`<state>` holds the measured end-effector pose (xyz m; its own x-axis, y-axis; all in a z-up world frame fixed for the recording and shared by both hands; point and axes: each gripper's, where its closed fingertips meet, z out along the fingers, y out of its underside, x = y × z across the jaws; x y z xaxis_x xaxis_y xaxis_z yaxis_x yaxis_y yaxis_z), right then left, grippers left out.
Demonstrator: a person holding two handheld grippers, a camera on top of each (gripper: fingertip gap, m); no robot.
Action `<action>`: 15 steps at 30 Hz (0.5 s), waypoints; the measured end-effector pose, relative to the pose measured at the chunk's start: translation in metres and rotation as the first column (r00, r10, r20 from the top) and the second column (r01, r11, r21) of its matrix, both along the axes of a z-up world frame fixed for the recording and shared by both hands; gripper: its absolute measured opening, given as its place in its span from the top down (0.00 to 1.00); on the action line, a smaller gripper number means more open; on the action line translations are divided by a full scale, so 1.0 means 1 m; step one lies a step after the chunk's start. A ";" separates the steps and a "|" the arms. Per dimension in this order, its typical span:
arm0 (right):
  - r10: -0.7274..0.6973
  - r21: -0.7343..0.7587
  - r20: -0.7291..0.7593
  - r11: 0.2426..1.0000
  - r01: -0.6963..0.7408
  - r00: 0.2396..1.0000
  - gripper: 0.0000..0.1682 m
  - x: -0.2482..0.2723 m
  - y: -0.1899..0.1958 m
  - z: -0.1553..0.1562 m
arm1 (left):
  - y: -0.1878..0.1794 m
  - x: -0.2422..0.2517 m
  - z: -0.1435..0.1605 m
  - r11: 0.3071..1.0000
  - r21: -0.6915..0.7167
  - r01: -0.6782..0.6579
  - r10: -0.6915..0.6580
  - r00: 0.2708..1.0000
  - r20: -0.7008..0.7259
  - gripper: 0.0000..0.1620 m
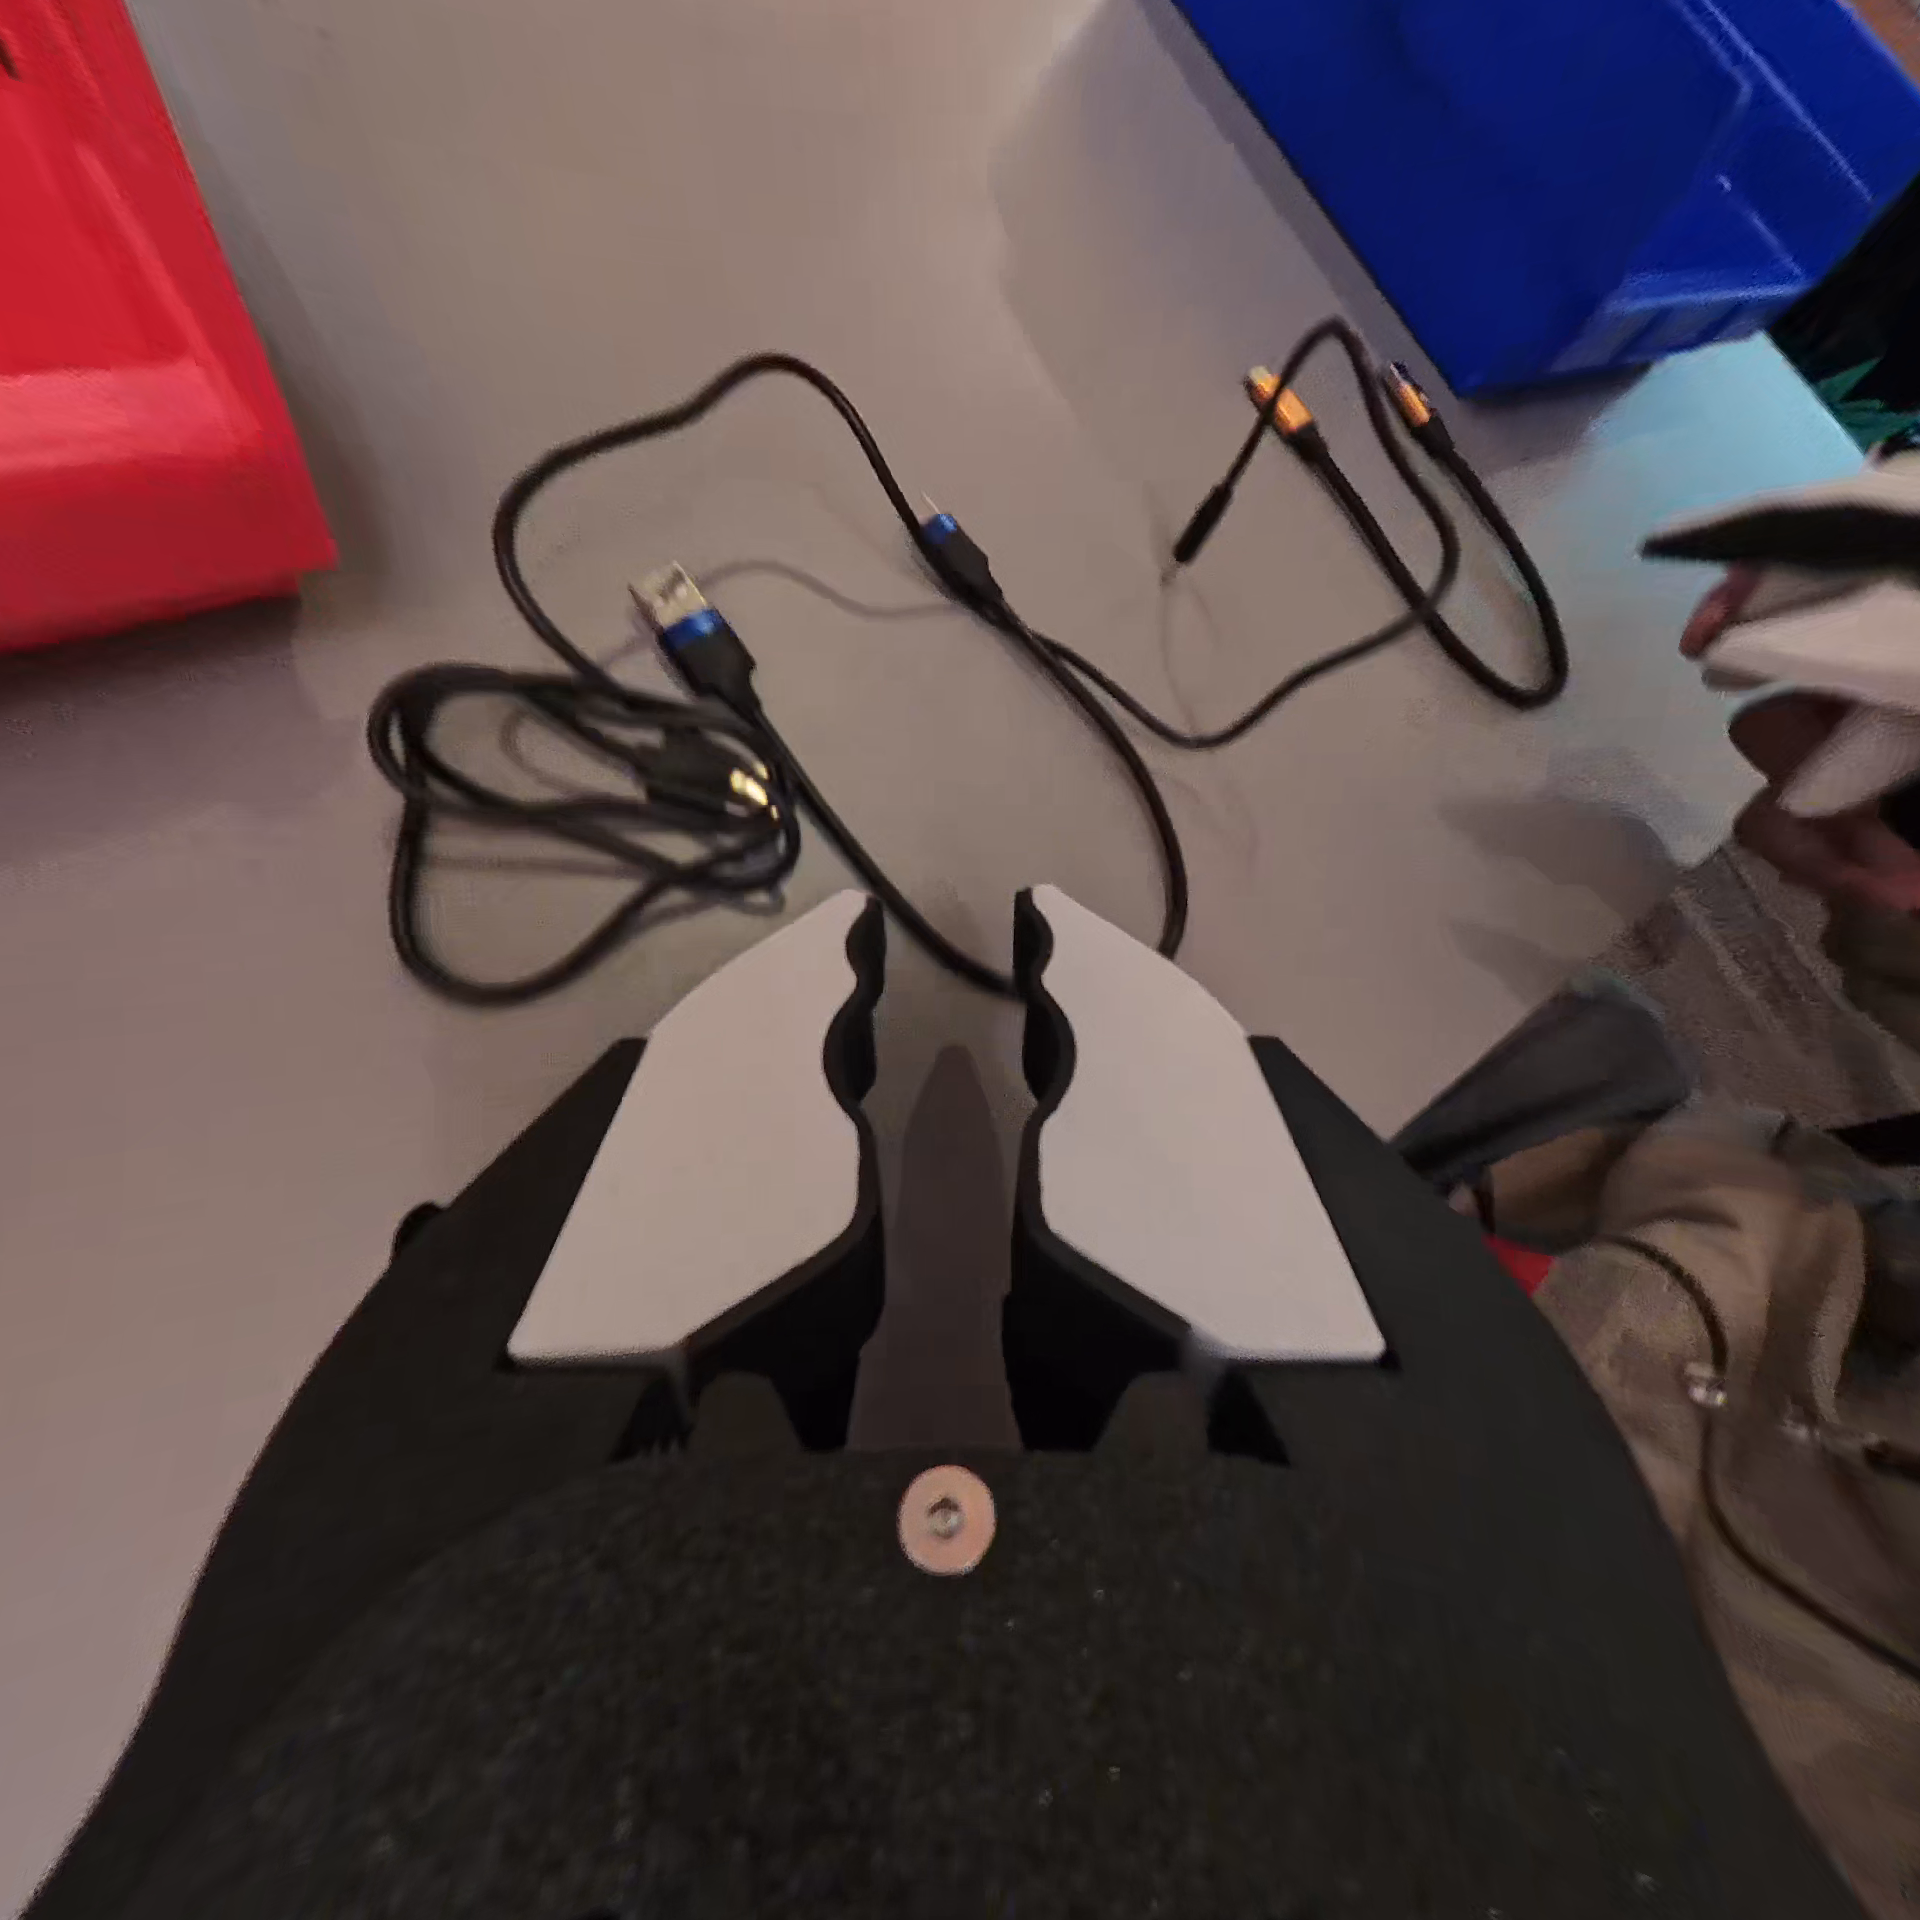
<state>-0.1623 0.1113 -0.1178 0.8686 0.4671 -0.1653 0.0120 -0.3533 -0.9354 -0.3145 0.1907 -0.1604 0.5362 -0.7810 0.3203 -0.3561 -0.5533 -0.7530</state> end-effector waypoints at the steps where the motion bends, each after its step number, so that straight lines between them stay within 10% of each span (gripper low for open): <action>1: -0.006 -0.011 -0.018 1.000 0.006 1.000 0.81 -0.006 0.007 0.002 | -0.007 -0.003 -0.001 1.000 0.013 0.012 -0.012 1.000 0.002 0.86; 8: 0.018 -0.113 0.121 0.994 -0.004 0.992 0.82 0.013 0.071 0.003 | -0.036 0.039 0.026 0.945 0.080 0.317 -0.318 0.948 -0.001 0.84; 15: 0.234 -0.346 0.176 0.924 -0.162 0.956 0.85 -0.008 0.100 -0.063 | -0.048 0.115 0.013 0.874 0.131 0.468 -0.460 0.883 -0.090 0.76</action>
<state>-0.1703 0.2109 -0.1810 0.7951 0.5846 -0.1614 0.2965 -0.6069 -0.7374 -0.1997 0.1428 -0.1473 0.1138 -0.9796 0.1657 -0.5878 -0.2009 -0.7837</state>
